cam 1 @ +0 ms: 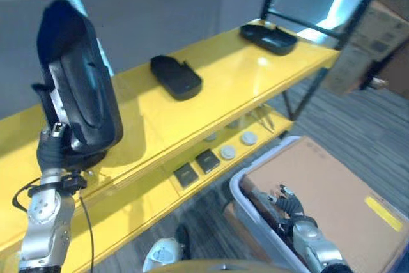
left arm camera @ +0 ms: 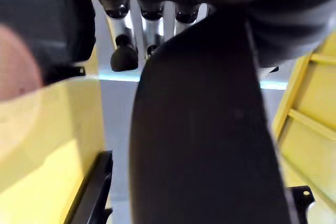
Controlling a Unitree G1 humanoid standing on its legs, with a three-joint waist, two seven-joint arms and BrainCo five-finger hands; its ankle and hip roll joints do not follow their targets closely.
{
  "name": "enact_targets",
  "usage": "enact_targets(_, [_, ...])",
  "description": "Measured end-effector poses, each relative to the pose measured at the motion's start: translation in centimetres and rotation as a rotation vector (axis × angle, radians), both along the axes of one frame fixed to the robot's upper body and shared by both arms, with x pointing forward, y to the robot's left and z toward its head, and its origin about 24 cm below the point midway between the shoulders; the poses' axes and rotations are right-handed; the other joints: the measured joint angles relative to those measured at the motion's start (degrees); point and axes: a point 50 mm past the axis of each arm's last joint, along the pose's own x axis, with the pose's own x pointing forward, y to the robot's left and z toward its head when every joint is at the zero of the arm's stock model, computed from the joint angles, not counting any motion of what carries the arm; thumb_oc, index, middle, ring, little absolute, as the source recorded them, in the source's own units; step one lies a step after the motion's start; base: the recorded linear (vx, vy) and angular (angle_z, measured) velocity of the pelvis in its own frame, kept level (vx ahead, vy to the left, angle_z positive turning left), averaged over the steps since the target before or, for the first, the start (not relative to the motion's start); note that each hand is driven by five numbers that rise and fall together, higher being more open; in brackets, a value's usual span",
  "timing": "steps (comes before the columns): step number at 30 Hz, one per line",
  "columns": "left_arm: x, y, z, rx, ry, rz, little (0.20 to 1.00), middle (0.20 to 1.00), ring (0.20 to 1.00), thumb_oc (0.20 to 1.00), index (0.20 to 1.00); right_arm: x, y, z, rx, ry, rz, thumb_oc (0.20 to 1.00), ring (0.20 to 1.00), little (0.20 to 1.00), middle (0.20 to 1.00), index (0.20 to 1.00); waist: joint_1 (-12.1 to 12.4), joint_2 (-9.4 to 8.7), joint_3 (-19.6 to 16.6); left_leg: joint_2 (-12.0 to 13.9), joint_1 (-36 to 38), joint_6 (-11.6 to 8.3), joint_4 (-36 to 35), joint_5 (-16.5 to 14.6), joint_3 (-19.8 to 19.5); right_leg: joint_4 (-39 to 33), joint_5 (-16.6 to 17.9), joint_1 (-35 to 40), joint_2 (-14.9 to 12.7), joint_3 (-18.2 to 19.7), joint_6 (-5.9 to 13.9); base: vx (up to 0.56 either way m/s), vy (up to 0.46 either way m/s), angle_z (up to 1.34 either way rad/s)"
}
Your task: Move parts from the plastic box to the shelf.
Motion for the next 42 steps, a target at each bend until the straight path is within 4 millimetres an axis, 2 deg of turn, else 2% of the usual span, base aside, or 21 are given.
enact_targets(2, [0.0,0.3,1.2,0.030,-0.032,-0.005,0.200,0.200,0.200,0.200,0.200,1.1,-0.2,0.6,-0.034,-0.020,0.023,1.000,1.000,1.000,1.000,1.000,1.3,2.33,1.4,0.7,3.8,3.16,0.3,8.2,-4.3,3.3,-0.1,-0.2,0.7,2.2,2.02,-0.06,0.156,0.46])
enact_targets(5, [0.0,0.8,2.0,0.066,-0.045,-0.005,0.200,0.200,0.200,0.200,0.200,1.5,1.5,0.2,-0.023,-0.010,0.087,1.000,1.000,1.000,1.000,1.000,1.8,3.29,1.6,0.7,5.0,4.21,-0.2,7.7,-6.4,1.2,-1.6,-2.0,3.0,6.7,3.06,-0.07,0.160,0.42])
enact_targets(8, [-0.3,1.6,2.5,0.097,-0.044,0.012,0.200,0.200,0.200,0.200,0.200,1.4,5.5,-1.1,0.067,0.039,0.164,1.000,1.000,1.000,1.000,1.000,5.1,2.78,0.9,-0.6,4.1,2.68,-0.1,7.2,-7.9,-2.4,3.5,-3.6,4.1,7.9,2.70,-0.12,0.263,0.36])
enact_targets(10, [-0.5,1.7,2.3,0.098,-0.028,0.014,0.200,0.200,0.200,0.200,0.200,0.1,6.0,-2.7,0.067,0.139,0.168,1.000,1.000,1.000,1.000,1.000,5.2,4.31,0.9,-1.9,2.9,3.18,-0.3,7.3,-10.5,5.1,4.2,-5.4,1.8,7.9,3.02,-0.08,0.205,0.65])
enact_targets(11, [0.2,0.8,2.3,0.093,-0.032,-0.026,0.200,0.200,0.200,0.200,0.200,-1.3,5.4,-3.5,0.060,0.191,0.150,1.000,1.000,1.000,1.000,1.000,3.5,5.15,0.9,-2.6,3.2,4.31,0.3,8.0,-14.5,11.9,3.9,-6.4,0.6,9.4,3.10,-0.05,-0.005,1.35])
enact_targets(12, [0.7,0.2,2.4,0.093,-0.039,-0.057,0.200,0.200,0.200,0.200,0.200,-2.5,5.2,-4.1,0.060,0.236,0.141,1.000,1.000,1.000,1.000,1.000,2.4,5.19,0.9,-2.9,3.8,4.70,0.4,7.8,-17.8,16.6,2.5,-7.9,0.4,13.3,3.58,-0.01,-0.027,1.71])
enact_targets(13, [0.9,-0.1,2.6,0.107,-0.046,-0.075,0.200,0.200,0.200,0.200,0.200,-3.4,5.2,-4.7,0.069,0.278,0.138,1.000,1.000,1.000,1.000,1.000,1.3,4.94,1.0,-3.1,3.6,3.81,0.3,8.4,-20.4,18.7,-0.8,-9.9,2.9,19.2,4.34,0.08,-0.033,1.48])
enact_targets(15, [1.3,-0.4,2.6,0.106,-0.045,-0.079,0.200,0.200,0.200,0.200,0.200,-4.6,4.2,-5.6,0.071,0.336,0.122,1.000,1.000,1.000,1.000,1.000,-0.2,3.92,1.5,-3.6,3.0,3.80,0.3,8.4,-24.9,15.4,-3.6,-11.9,9.6,27.5,3.25,0.10,-0.040,1.48])
enact_targets(17, [1.7,-1.2,1.7,0.087,-0.011,-0.087,0.200,0.200,0.200,0.200,0.200,-6.0,2.4,-6.5,0.050,0.417,0.065,1.000,1.000,1.000,1.000,1.000,-1.6,3.62,1.5,-4.5,2.4,2.78,0.3,7.7,-28.9,9.1,-4.4,-12.5,15.9,30.9,0.12,0.13,-0.033,1.50])
enact_targets(19, [1.8,-1.8,0.6,0.070,0.019,-0.086,0.200,0.200,0.200,0.200,0.200,-7.5,1.1,-7.4,0.045,0.489,0.025,1.000,1.000,1.000,1.000,1.000,-1.9,2.16,1.4,-6.0,0.7,-4.55,1.6,0.1,-29.4,1.0,-3.0,-13.9,20.2,33.4,-2.58,0.12,-0.020,1.29])
enact_targets(20, [1.8,-1.6,0.7,0.087,0.025,-0.085,0.200,0.200,0.200,0.200,0.200,-7.8,1.2,-7.6,0.051,0.509,0.023,1.000,1.000,1.000,1.000,1.000,-2.8,-1.93,1.9,-9.4,-0.9,0.46,8.5,-0.2,-30.0,0.6,1.3,-14.9,17.2,34.8,-6.14,0.15,-0.053,1.29])
enact_targets(21, [1.2,-1.6,-0.1,0.074,0.051,-0.074,0.200,0.200,0.200,0.200,0.200,-8.2,-0.2,-7.5,0.022,0.524,0.011,1.000,1.000,1.000,1.000,1.000,-2.7,0.75,2.4,-5.4,0.3,3.55,11.1,2.6,-29.2,5.8,0.7,-16.5,17.9,33.7,-4.47,0.12,-0.056,0.98])
enact_targets(23, [0.8,-1.8,-1.1,0.060,0.089,-0.053,0.200,0.200,0.200,0.200,0.200,-8.2,-0.6,-7.5,0.004,0.535,0.050,1.000,1.000,1.000,1.000,1.000,-1.0,2.70,2.3,-5.7,2.7,2.22,6.8,2.8,-29.2,6.3,-0.1,-16.1,18.0,34.4,-3.64,0.10,-0.049,0.38])
enact_targets(30, [0.7,-1.6,-1.1,0.059,0.091,-0.010,0.200,0.200,0.200,0.200,0.200,-4.9,-0.1,-6.4,-0.012,0.450,0.132,1.000,1.000,1.000,1.000,1.000,-0.6,3.00,1.2,-4.5,4.2,-0.89,3.0,5.0,-24.9,2.7,0.9,-14.2,17.9,34.4,-4.31,0.12,-0.045,0.15])
enact_targets(35, [0.7,-1.6,-1.2,0.056,0.101,0.004,0.200,0.200,0.200,0.200,0.200,-6.4,0.1,-7.0,-0.025,0.512,0.194,1.000,1.000,1.000,1.000,1.000,-2.5,2.33,-0.7,-4.0,4.8,-0.90,2.7,5.0,-24.8,1.6,1.0,-13.4,18.5,34.2,-4.39,0.05,-0.015,-0.06])
enact_targets(36, [0.8,-1.7,-1.2,0.055,0.101,0.000,0.200,0.200,0.200,0.200,0.200,-7.5,0.0,-7.4,-0.023,0.542,0.190,1.000,1.000,1.000,1.000,1.000,-3.0,2.26,-0.6,-4.0,4.0,-1.85,3.1,5.5,-25.1,1.0,1.6,-12.5,19.1,33.7,-5.10,-0.05,0.021,0.34])
enact_targets(37, [1.4,-2.2,-1.2,0.049,0.105,-0.024,0.200,0.200,0.200,0.200,0.200,-8.6,-0.1,-7.7,-0.020,0.573,0.183,1.000,1.000,1.000,1.000,1.000,-4.1,2.12,-0.5,-4.0,2.8,-7.10,3.7,4.1,-25.6,-2.2,3.6,-11.0,18.5,31.7,-7.15,-0.05,0.052,0.59])
enact_targets(38, [1.9,-2.7,-1.1,0.049,0.101,-0.046,0.200,0.200,0.200,0.200,0.200,-9.3,0.1,-8.0,-0.017,0.597,0.187,1.000,1.000,1.000,1.000,1.000,-4.6,0.33,-0.1,-3.4,2.3,-7.95,6.1,0.4,-21.9,-5.6,5.7,-9.4,16.5,30.0,-8.10,-0.03,0.078,0.79])
enact_targets(39, [2.4,-3.0,-0.7,0.050,0.086,-0.066,0.200,0.200,0.200,0.200,0.200,-10.0,0.2,-8.4,-0.009,0.630,0.176,1.000,1.000,1.000,1.000,1.000,-5.1,-1.31,0.8,-2.2,0.4,-4.15,9.9,-0.3,-18.8,-7.1,6.6,-8.8,15.1,29.0,-8.08,-0.01,0.186,0.61])
enact_targets(40, [2.6,-3.2,-0.5,0.050,0.080,-0.080,0.200,0.200,0.200,0.200,0.200,-10.7,0.0,-8.7,-0.011,0.666,0.160,1.000,1.000,1.000,1.000,1.000,-5.6,-2.10,1.6,2.3,-0.6,-4.22,12.2,-0.4,-18.9,-7.6,6.7,-8.6,14.3,28.7,-8.00,0.01,0.250,0.45])
enact_targets(42, [2.7,-3.2,-0.5,0.044,0.080,-0.082,0.200,0.200,0.200,0.200,0.200,-10.5,-1.0,-8.5,-0.045,0.662,0.143,1.000,1.000,1.000,1.000,1.000,-6.4,0.34,3.0,7.8,1.4,-5.85,10.2,0.5,-20.9,-8.0,6.8,-6.9,14.6,28.5,-7.36,0.03,0.305,0.14])
